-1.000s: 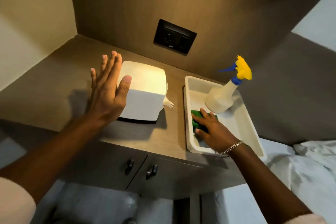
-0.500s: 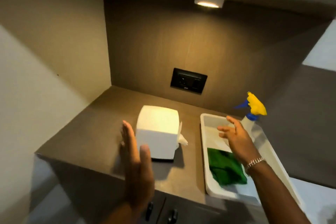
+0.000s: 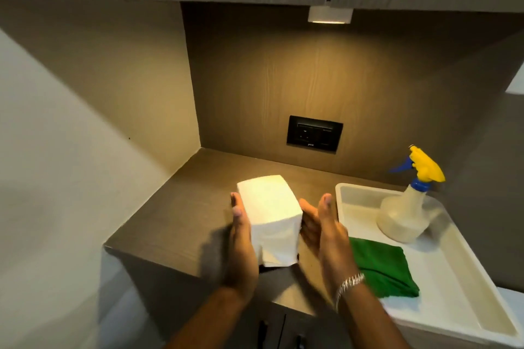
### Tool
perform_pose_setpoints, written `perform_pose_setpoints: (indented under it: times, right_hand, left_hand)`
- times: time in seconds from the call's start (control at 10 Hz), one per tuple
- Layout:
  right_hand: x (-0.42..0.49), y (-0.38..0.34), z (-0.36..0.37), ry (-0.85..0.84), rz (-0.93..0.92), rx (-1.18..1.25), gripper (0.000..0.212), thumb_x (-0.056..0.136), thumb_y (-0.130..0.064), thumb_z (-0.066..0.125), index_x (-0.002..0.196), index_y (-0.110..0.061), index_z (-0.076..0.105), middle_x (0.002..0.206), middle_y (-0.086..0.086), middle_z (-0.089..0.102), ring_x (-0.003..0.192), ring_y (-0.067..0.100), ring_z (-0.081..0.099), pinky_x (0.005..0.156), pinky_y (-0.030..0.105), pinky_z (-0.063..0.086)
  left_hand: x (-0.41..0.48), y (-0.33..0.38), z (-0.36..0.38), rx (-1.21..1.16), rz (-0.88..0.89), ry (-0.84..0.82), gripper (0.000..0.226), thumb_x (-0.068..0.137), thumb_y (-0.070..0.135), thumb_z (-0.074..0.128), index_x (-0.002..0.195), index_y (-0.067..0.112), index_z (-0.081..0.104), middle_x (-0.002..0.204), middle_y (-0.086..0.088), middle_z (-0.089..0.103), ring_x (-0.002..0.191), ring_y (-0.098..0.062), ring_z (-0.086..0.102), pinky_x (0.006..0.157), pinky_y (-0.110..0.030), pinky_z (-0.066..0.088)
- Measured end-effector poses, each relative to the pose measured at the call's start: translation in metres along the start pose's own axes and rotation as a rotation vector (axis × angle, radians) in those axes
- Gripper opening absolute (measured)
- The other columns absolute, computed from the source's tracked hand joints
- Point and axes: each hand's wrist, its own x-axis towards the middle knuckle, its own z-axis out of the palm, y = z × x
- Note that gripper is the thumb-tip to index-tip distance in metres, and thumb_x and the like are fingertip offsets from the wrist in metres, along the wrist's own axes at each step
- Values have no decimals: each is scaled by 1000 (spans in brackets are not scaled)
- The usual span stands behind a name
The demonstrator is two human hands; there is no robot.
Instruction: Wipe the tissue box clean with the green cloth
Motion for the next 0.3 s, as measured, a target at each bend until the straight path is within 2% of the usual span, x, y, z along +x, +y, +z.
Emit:
perform_pose_setpoints:
  times: [0.1, 0.2, 0.3]
  right_hand:
    - [-35, 18, 21, -12, -22, 47, 40, 71, -76, 40, 87, -53, 69, 81, -35, 72, 79, -16, 66, 54, 3, 48]
    - [-45, 19, 39, 59, -73, 113, 38, 76, -65, 38, 104, -47, 57, 76, -38, 70, 75, -18, 64, 53, 2, 47]
    - [-58, 7, 45, 205, -125, 164, 63, 75, -64, 40, 129, -34, 49, 106, -25, 69, 92, -7, 65, 74, 10, 51]
  left_hand:
    - [27, 3, -12, 120, -93, -99, 91, 65, 89, 28, 145, 45, 27, 149, 9, 46, 127, -22, 53, 108, -51, 42]
    - [36, 13, -9, 161, -118, -155, 89, 70, 84, 21, 147, 39, 28, 151, 3, 43, 131, -28, 49, 109, -56, 39]
    - [29, 24, -16, 205, -104, -211, 74, 78, 72, 16, 144, 41, 26, 156, 2, 35, 138, -29, 41, 114, -52, 33]
